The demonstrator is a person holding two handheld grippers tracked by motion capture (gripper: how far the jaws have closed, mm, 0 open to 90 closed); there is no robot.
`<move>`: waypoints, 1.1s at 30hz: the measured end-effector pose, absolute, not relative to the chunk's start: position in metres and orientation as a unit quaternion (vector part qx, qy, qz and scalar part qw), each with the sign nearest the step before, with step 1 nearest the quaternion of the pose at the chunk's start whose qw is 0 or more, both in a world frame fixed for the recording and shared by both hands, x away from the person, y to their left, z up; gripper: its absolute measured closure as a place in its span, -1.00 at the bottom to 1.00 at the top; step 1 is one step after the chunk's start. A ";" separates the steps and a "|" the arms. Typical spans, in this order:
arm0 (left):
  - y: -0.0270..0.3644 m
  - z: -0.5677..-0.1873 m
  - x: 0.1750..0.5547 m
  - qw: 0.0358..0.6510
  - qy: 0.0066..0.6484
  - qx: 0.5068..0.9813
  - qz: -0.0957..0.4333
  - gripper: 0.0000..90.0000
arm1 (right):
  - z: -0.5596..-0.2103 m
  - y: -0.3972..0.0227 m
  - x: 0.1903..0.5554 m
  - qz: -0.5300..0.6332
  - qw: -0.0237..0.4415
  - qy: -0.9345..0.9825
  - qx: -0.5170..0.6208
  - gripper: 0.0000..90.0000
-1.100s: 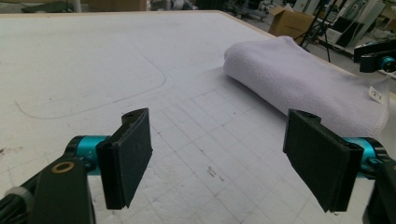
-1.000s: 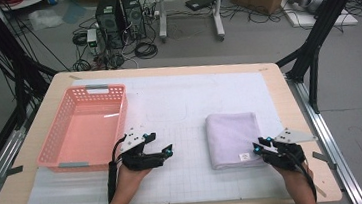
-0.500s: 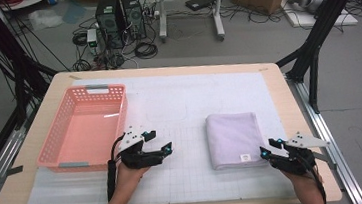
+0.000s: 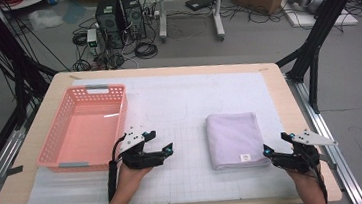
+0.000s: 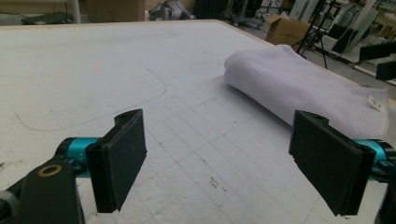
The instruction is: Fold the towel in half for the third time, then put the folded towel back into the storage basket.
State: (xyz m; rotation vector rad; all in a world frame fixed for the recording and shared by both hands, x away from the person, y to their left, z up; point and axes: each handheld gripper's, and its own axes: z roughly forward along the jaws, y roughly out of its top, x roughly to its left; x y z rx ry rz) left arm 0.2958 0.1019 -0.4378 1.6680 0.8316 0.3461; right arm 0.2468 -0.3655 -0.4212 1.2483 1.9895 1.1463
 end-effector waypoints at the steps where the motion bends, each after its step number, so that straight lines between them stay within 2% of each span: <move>1: 0.102 -0.438 0.296 0.582 0.358 0.715 0.147 -0.57 | -0.422 -0.365 0.247 0.423 0.260 0.736 0.460 -0.60; 19: 0.091 -0.445 0.300 0.579 0.365 0.718 0.126 -0.53 | -0.424 -0.365 0.247 0.415 0.262 0.740 0.460 -0.60; 33: 0.031 -0.438 0.325 0.553 0.364 0.746 0.075 -0.51 | -0.423 -0.366 0.246 0.419 0.256 0.741 0.458 -0.60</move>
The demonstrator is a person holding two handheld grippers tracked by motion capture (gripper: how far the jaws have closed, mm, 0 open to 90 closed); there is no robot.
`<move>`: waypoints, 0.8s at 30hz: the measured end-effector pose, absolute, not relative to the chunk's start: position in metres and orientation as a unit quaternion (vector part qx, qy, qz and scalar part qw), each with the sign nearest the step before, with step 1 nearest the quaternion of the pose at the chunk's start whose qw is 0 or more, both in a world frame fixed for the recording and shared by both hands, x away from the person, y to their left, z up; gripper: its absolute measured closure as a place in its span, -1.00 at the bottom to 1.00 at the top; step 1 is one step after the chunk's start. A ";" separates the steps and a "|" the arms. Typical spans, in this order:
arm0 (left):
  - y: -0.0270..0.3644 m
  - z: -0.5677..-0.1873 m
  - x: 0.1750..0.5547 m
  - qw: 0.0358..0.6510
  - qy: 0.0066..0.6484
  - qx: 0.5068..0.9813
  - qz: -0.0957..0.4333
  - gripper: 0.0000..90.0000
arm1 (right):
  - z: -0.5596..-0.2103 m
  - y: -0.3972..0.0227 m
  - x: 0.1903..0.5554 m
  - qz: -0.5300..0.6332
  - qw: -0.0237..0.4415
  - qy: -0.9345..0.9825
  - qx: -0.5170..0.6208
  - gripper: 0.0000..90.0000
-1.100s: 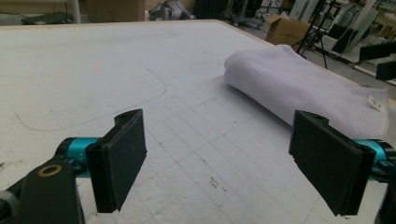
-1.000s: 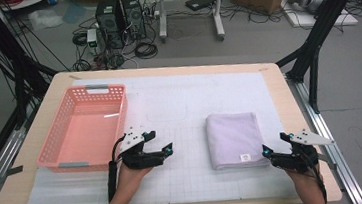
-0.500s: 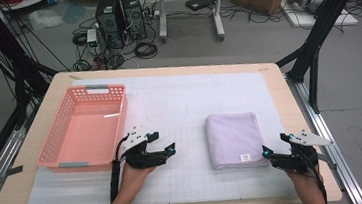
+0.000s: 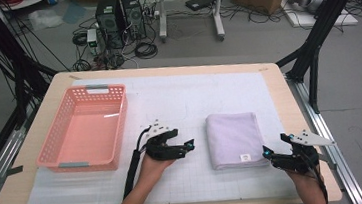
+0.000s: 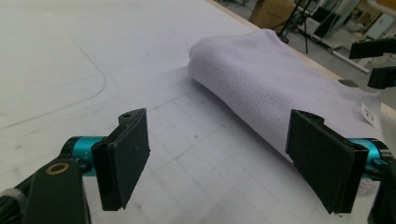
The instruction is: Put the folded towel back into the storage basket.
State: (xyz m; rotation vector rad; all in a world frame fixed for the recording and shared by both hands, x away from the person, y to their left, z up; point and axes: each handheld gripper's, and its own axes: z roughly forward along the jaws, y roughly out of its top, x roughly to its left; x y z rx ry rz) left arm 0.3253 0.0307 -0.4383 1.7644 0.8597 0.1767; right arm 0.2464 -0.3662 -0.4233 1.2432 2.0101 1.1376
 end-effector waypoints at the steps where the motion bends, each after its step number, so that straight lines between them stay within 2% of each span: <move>1: 0.024 -0.437 0.329 0.552 0.366 0.746 0.067 -0.51 | -0.424 -0.366 0.246 0.418 0.254 0.741 0.459 -0.60; 14: -0.041 -0.441 0.346 0.501 0.382 0.776 0.024 -0.49 | -0.423 -0.367 0.246 0.425 0.251 0.740 0.457 -0.60; 20: -0.050 -0.447 0.346 0.485 0.406 0.774 -0.004 -0.39 | -0.424 -0.367 0.245 0.422 0.249 0.742 0.457 -0.60; 24: -0.053 -0.451 0.346 0.484 0.403 0.776 -0.027 -0.24 | -0.423 -0.366 0.246 0.422 0.251 0.743 0.455 -0.60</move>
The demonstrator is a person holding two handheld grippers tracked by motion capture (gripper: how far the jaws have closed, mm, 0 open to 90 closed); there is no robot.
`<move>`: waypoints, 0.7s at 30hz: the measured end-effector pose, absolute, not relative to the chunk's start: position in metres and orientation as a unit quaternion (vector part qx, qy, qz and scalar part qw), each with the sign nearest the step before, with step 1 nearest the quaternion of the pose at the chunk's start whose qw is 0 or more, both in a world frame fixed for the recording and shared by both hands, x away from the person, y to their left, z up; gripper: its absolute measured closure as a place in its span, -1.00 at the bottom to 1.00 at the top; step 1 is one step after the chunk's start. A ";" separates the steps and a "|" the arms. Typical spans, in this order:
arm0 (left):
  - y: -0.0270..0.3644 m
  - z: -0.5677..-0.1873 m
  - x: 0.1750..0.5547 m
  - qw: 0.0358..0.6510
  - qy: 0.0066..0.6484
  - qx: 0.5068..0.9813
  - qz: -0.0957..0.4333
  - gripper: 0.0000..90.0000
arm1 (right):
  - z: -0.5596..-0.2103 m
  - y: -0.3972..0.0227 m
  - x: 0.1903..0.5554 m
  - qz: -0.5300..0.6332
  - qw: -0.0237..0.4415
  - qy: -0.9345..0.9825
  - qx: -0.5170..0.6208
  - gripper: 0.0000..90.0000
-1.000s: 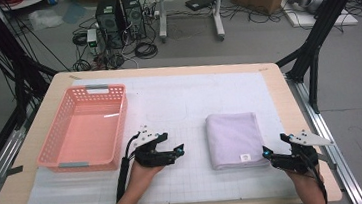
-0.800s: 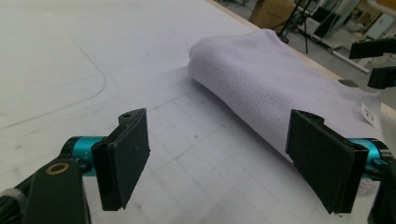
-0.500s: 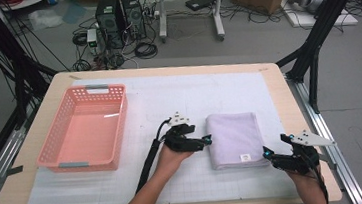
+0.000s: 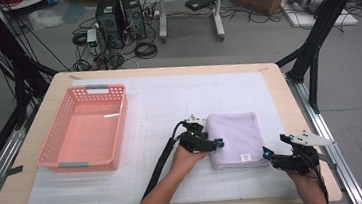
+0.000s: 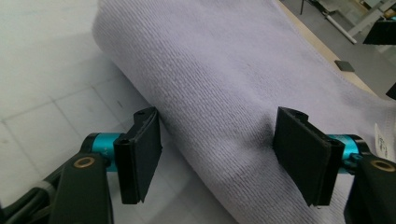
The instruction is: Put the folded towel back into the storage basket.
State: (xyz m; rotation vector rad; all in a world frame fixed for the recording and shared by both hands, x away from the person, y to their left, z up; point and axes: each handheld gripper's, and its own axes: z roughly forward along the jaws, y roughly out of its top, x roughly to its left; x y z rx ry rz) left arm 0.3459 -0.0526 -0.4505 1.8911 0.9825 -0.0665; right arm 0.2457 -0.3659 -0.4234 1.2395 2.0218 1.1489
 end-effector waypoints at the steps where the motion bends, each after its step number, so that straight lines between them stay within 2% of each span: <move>1: -0.053 -0.451 0.346 0.480 0.401 0.780 -0.032 -0.16 | -0.423 -0.365 0.246 0.422 0.248 0.743 0.456 -0.60; 4: -0.055 -0.452 0.346 0.481 0.411 0.774 -0.043 0.12 | -0.424 -0.365 0.246 0.423 0.249 0.745 0.452 -0.60; 7: -0.053 -0.450 0.346 0.490 0.404 0.771 -0.046 0.54 | -0.424 -0.364 0.247 0.422 0.247 0.745 0.454 -0.60; 8: -0.052 -0.450 0.346 0.491 0.406 0.769 -0.050 0.62 | -0.424 -0.364 0.247 0.422 0.247 0.745 0.454 -0.60; 15: -0.037 -0.451 0.347 0.509 0.402 0.759 -0.066 0.68 | -0.423 -0.365 0.247 0.423 0.247 0.744 0.454 -0.60; 21: -0.006 -0.450 0.346 0.516 0.404 0.753 -0.059 0.68 | -0.424 -0.365 0.247 0.423 0.248 0.744 0.453 -0.60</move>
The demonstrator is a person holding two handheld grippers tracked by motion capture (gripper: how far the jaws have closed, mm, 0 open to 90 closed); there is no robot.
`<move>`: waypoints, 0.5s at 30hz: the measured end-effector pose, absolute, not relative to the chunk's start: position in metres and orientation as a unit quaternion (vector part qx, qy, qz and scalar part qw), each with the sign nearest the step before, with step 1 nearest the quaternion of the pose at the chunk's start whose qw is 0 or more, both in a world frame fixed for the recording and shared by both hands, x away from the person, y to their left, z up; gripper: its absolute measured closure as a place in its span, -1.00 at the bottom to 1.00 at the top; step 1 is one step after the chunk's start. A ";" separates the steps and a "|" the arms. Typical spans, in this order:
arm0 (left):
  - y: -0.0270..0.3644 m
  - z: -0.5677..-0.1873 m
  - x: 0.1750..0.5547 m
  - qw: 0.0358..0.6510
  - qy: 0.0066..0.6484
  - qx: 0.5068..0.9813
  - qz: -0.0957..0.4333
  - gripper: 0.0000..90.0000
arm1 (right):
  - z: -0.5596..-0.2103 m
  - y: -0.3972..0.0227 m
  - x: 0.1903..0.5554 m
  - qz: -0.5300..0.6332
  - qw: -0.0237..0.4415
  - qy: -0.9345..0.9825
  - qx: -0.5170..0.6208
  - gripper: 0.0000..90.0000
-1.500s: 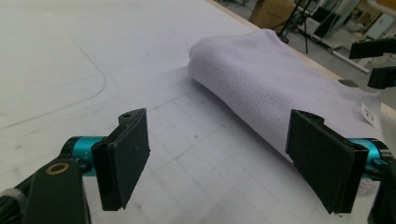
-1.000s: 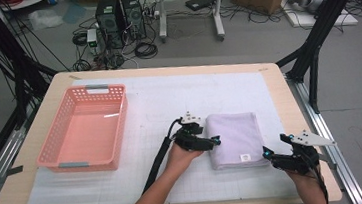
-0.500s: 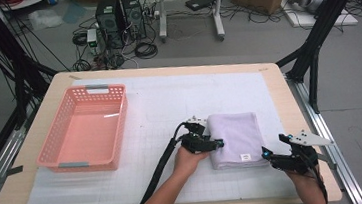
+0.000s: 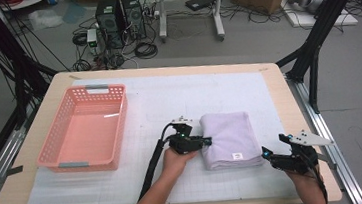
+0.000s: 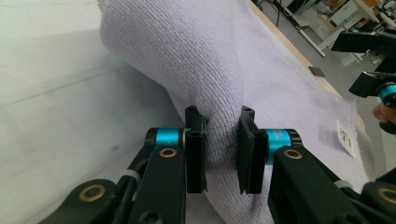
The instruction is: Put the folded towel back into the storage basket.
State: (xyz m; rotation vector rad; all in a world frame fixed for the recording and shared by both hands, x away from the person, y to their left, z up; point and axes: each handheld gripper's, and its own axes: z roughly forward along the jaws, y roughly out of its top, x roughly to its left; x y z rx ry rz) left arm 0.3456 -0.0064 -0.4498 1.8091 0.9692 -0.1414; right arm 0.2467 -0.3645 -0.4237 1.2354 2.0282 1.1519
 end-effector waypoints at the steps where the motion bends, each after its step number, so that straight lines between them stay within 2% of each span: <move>1: -0.001 -0.450 0.346 0.518 0.407 0.751 -0.058 0.68 | -0.424 -0.364 0.247 0.422 0.247 0.745 0.454 -0.60; 15: 0.073 -0.448 0.344 0.518 0.420 0.745 -0.024 0.68 | -0.424 -0.360 0.248 0.419 0.247 0.749 0.450 -0.60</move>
